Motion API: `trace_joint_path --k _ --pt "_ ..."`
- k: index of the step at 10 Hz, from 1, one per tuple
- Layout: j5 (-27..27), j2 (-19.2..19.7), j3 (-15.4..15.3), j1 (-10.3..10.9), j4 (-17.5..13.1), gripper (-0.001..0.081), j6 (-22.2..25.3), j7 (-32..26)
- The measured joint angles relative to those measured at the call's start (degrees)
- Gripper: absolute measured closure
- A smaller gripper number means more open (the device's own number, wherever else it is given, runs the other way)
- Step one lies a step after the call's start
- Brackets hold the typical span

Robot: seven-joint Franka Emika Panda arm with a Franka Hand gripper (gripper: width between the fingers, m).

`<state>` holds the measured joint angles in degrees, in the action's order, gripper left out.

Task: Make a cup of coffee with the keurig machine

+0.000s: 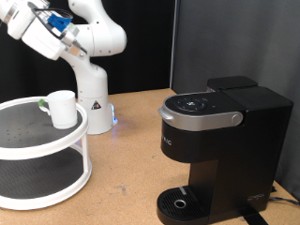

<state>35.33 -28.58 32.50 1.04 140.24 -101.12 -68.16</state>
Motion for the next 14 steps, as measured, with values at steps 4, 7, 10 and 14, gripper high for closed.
trace_joint_path --k 4,7,10,14 --pt "-4.8 -1.6 4.1 -3.0 -1.0 0.0805 7.6 -1.1" --pt "-8.0 -2.6 6.7 -4.5 -2.0 0.0805 11.3 -3.3" --pt "-11.1 -3.2 8.1 -5.1 -2.7 0.0805 14.1 -5.1" --pt "-11.1 -3.2 9.3 -6.0 -2.6 0.0805 14.1 -4.8"
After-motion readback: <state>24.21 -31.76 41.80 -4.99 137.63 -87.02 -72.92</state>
